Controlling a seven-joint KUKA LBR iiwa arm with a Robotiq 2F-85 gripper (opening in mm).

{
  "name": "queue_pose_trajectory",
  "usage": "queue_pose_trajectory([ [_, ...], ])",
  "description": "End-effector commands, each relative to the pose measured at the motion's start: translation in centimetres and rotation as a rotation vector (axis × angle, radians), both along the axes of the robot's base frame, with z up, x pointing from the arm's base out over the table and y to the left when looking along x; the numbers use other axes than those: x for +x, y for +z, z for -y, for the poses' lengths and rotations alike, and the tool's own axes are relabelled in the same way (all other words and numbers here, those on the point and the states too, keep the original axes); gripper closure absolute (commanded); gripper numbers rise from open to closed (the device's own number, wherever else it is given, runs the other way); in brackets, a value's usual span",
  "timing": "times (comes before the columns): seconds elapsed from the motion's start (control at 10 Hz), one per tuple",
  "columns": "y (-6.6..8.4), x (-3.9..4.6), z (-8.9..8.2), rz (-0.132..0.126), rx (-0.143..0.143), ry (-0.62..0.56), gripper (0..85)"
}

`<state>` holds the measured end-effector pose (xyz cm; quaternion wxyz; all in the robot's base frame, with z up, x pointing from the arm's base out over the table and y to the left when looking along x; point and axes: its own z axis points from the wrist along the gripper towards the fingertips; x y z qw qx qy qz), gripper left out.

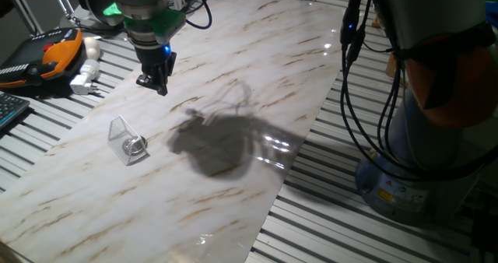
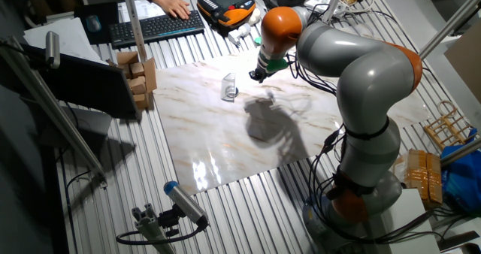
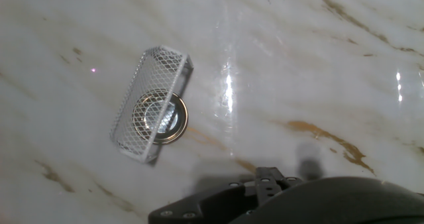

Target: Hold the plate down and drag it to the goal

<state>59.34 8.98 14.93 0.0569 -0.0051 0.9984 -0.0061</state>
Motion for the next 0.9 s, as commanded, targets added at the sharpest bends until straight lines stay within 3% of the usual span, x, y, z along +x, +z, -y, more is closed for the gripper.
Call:
queue_pose_trajectory([
  [0.0, 0.01, 0.01, -0.02, 0.0, 0.0, 0.0, 85.0],
  [0.8, -0.01, -0.01, -0.15, 0.002, -0.005, -0.001, 85.0],
])
